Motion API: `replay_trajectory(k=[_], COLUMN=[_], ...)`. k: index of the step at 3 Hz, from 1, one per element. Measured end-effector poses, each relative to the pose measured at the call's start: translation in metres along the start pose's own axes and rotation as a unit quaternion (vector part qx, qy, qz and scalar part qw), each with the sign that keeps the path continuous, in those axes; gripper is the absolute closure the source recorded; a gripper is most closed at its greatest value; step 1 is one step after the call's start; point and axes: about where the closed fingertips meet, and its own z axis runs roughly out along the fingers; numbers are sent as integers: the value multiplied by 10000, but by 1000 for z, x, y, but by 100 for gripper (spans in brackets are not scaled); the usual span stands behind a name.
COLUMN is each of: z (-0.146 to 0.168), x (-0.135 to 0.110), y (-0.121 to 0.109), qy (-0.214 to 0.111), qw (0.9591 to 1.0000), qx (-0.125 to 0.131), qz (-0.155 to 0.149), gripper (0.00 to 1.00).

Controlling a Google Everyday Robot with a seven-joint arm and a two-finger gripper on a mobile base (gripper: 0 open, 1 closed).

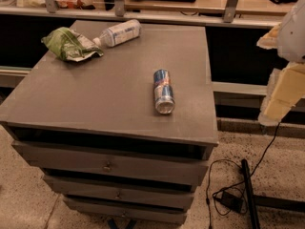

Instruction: Move redbull can near blue plastic bottle

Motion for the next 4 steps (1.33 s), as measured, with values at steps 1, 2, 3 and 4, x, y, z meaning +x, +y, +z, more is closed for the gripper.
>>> replay_trajectory(k=[1, 2, 3, 4], z=[0, -1, -2, -1], x=[0, -5, -6, -5], y=[0, -7, -8, -12], qy=[0, -31, -41, -137], qw=[10000, 9994, 9989, 9954], qx=[1, 82, 109, 141], qz=[0, 338, 451, 942], gripper=[0, 0, 0, 0])
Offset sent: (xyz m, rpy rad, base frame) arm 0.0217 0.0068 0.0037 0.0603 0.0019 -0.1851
